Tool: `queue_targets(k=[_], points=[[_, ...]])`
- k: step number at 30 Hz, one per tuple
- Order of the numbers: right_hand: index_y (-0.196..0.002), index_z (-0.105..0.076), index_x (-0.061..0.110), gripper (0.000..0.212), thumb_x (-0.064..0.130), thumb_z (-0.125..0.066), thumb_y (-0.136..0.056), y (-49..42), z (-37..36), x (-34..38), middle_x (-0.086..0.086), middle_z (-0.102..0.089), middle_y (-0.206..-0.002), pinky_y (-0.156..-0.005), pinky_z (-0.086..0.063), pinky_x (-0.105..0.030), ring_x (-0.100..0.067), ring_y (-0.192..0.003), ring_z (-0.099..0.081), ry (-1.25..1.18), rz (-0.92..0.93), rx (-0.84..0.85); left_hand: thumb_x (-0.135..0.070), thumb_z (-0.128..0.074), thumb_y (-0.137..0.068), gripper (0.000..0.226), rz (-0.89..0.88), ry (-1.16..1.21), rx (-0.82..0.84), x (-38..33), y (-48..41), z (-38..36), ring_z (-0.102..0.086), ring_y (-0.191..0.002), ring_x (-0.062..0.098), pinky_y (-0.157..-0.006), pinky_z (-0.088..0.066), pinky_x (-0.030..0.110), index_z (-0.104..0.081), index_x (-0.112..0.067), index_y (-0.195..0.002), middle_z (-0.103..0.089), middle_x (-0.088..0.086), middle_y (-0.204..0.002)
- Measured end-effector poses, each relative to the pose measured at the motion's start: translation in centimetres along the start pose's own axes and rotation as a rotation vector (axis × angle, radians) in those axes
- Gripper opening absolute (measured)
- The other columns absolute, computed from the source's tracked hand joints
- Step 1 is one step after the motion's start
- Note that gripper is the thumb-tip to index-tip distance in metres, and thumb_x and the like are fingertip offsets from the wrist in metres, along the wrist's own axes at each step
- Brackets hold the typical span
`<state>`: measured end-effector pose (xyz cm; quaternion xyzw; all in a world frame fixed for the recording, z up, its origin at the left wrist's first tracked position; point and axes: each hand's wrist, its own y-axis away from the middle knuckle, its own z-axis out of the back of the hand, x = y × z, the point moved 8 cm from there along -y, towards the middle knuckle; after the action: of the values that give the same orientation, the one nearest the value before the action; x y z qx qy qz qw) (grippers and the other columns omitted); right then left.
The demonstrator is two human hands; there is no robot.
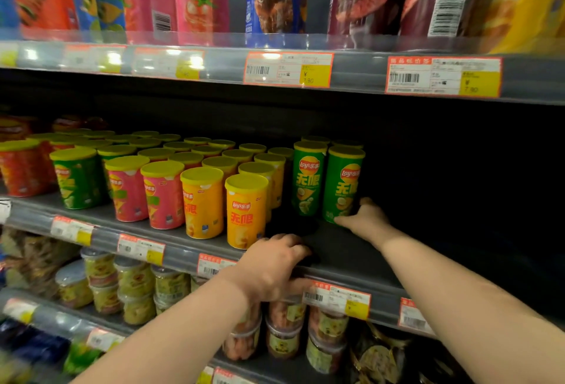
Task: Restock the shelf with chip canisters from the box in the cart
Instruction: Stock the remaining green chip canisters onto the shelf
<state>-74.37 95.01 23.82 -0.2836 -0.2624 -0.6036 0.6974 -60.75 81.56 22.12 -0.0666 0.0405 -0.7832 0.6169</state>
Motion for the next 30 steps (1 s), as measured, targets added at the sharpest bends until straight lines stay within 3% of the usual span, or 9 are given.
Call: queue_targets(k=[5, 9, 14, 20, 23, 30], points=[[-0.133, -0.048, 0.019, 0.052, 0.043, -0.059, -0.088, 4.0, 0.3, 1.7, -0.005, -0.048, -0.135, -0.091, -0.046, -0.031, -0.023, -0.119, -0.052, 0.403, 0.122, 0.033, -0.055, -0.047, -0.090, 0.057, 0.056, -0.024, -0.076, -0.5, 1.4, 0.6, -0.041, -0.124, 0.023, -0.100, -0.034, 0.033, -0.040, -0.025, -0.138, -0.043, 0.001, -0.135], [-0.129, -0.049, 0.024, 0.045, 0.049, -0.051, -0.091, 7.5, -0.1, 3.8, -0.003, -0.048, -0.131, -0.089, -0.048, -0.035, -0.024, -0.115, -0.051, 0.642, 0.238, 0.035, -0.049, -0.051, -0.090, 0.056, 0.113, -0.009, -0.122, -0.2, 3.2, 1.1, -0.034, -0.129, 0.023, -0.107, -0.032, 0.034, -0.039, -0.024, -0.139, -0.037, 0.000, -0.140], [-0.126, -0.052, 0.026, 0.040, 0.047, -0.049, -0.092, 12.6, -1.7, 6.8, -0.001, -0.053, -0.128, -0.092, -0.042, -0.038, -0.025, -0.117, -0.050, 0.674, 0.399, 0.000, -0.040, -0.050, -0.090, 0.053, 0.135, -0.010, -0.058, 1.4, 8.0, 0.7, -0.032, -0.130, 0.025, -0.104, -0.033, 0.035, -0.039, -0.020, -0.138, -0.035, 0.004, -0.143], [-0.127, -0.051, 0.025, 0.039, 0.045, -0.046, -0.094, 18.7, -6.9, 9.5, -0.001, -0.052, -0.128, -0.096, -0.042, -0.039, -0.025, -0.119, -0.049, 0.700, 0.468, 0.132, -0.034, -0.051, -0.090, 0.043, 0.240, 0.002, 0.046, 4.5, 15.6, -0.6, -0.040, -0.124, 0.027, -0.097, -0.040, 0.039, -0.044, -0.017, -0.130, -0.042, 0.005, -0.133], [-0.122, -0.055, 0.024, 0.036, 0.042, -0.050, -0.091, 21.8, -10.0, 10.5, -0.002, -0.056, -0.124, -0.090, -0.047, -0.038, -0.025, -0.113, -0.054, 0.668, 0.515, 0.169, -0.040, -0.049, -0.090, 0.034, 0.281, 0.023, 0.052, 5.9, 20.1, -1.1, -0.045, -0.118, 0.025, -0.092, -0.041, 0.036, -0.049, -0.018, -0.116, -0.047, 0.003, -0.122], [-0.107, -0.059, 0.021, 0.027, 0.040, -0.048, -0.091, 29.3, -18.1, 13.5, -0.003, -0.060, -0.111, -0.077, -0.049, -0.034, -0.026, -0.101, -0.058, 0.690, 0.621, 0.292, -0.048, -0.049, -0.091, 0.050, 0.397, 0.032, 0.126, 9.3, 30.4, -3.1, -0.045, -0.119, 0.026, -0.092, -0.044, 0.038, -0.047, -0.017, -0.129, -0.047, 0.005, -0.127]])
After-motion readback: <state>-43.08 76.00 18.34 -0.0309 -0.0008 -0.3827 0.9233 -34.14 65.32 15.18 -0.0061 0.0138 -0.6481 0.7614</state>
